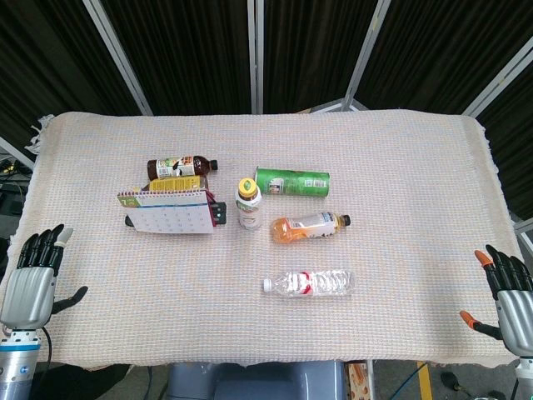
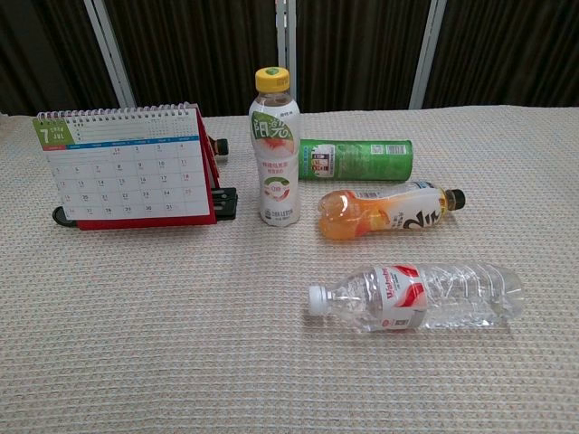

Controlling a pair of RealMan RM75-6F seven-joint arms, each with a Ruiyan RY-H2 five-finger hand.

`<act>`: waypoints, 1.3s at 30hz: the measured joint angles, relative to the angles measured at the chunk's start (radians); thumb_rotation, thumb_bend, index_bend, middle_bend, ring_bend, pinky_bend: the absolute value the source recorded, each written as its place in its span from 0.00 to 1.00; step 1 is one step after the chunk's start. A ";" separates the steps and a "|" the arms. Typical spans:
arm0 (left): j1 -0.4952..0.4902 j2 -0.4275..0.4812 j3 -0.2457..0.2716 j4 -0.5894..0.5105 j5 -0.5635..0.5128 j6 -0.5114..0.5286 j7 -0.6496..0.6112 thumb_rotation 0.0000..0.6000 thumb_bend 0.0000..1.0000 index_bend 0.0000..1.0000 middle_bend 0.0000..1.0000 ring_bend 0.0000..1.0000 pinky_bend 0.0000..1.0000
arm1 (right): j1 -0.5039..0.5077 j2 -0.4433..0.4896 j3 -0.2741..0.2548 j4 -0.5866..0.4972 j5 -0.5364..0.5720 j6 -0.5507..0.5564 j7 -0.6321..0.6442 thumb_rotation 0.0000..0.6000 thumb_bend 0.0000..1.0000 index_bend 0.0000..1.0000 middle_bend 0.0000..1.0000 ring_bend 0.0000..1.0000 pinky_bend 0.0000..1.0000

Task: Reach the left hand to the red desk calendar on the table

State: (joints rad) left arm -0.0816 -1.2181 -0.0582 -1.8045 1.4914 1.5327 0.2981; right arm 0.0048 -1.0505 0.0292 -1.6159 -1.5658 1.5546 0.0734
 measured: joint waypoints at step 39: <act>-0.201 -0.098 -0.150 -0.001 -0.609 -0.433 -0.101 1.00 0.83 0.00 0.64 0.70 0.59 | 0.000 0.021 0.004 -0.013 0.003 -0.002 0.052 1.00 0.00 0.00 0.00 0.00 0.00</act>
State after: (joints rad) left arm -0.2827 -1.3164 -0.2078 -1.8051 0.8821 1.0999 0.1973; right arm 0.0048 -1.0293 0.0328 -1.6293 -1.5632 1.5526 0.1254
